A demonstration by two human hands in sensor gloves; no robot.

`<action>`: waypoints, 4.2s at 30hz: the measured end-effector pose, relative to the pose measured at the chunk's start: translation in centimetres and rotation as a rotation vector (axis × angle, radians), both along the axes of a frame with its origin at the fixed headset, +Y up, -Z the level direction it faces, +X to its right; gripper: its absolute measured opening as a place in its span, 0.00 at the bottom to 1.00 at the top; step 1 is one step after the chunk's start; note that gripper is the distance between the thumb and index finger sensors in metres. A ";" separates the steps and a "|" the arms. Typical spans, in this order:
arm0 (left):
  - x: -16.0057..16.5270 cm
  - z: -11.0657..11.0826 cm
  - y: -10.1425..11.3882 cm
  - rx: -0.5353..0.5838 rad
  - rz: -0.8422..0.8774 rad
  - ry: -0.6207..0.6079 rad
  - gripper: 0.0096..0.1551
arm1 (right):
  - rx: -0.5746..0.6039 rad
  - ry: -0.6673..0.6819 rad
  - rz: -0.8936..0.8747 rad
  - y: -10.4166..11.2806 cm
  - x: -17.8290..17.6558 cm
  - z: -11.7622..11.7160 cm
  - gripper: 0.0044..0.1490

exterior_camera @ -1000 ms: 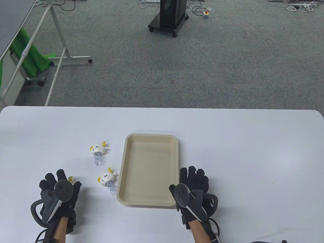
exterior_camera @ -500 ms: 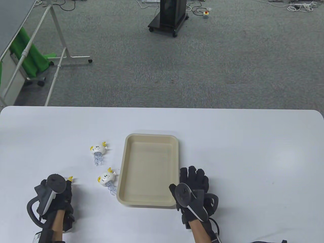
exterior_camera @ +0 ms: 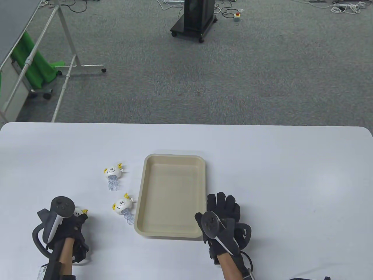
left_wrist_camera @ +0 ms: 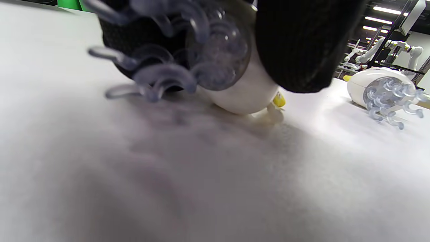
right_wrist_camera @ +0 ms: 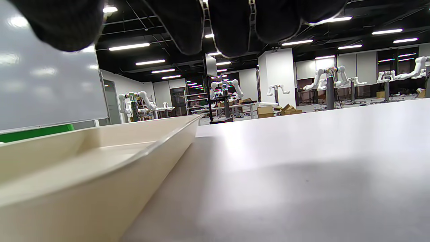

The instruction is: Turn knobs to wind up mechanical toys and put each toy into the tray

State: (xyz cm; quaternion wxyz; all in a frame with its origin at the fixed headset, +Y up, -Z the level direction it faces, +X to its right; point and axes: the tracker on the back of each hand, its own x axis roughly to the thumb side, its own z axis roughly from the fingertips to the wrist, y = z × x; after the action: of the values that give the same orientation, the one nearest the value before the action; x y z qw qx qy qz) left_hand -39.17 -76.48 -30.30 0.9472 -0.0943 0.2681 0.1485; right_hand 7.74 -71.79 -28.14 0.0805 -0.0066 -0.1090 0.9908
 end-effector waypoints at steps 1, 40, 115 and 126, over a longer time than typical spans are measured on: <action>-0.1 0.0 0.0 -0.001 0.002 -0.001 0.53 | 0.000 0.001 -0.001 0.0 0.0 0.0 0.51; 17.4 2.2 1.6 0.686 0.785 -0.512 0.47 | 0.007 0.341 -0.526 -0.1 -1.7 0.6 0.45; 18.5 2.4 1.5 0.662 0.770 -0.528 0.46 | -0.016 0.338 -0.820 -0.4 -3.6 -0.8 0.38; 18.2 2.6 1.5 0.679 0.792 -0.513 0.46 | 0.191 0.426 -0.327 0.5 -7.0 1.6 0.37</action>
State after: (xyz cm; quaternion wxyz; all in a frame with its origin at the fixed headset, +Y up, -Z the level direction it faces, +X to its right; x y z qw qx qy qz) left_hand -20.94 -74.95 -27.75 0.8313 0.0886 -0.0883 0.5416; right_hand 0.78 -71.31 -26.49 0.2607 0.1919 -0.1798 0.9289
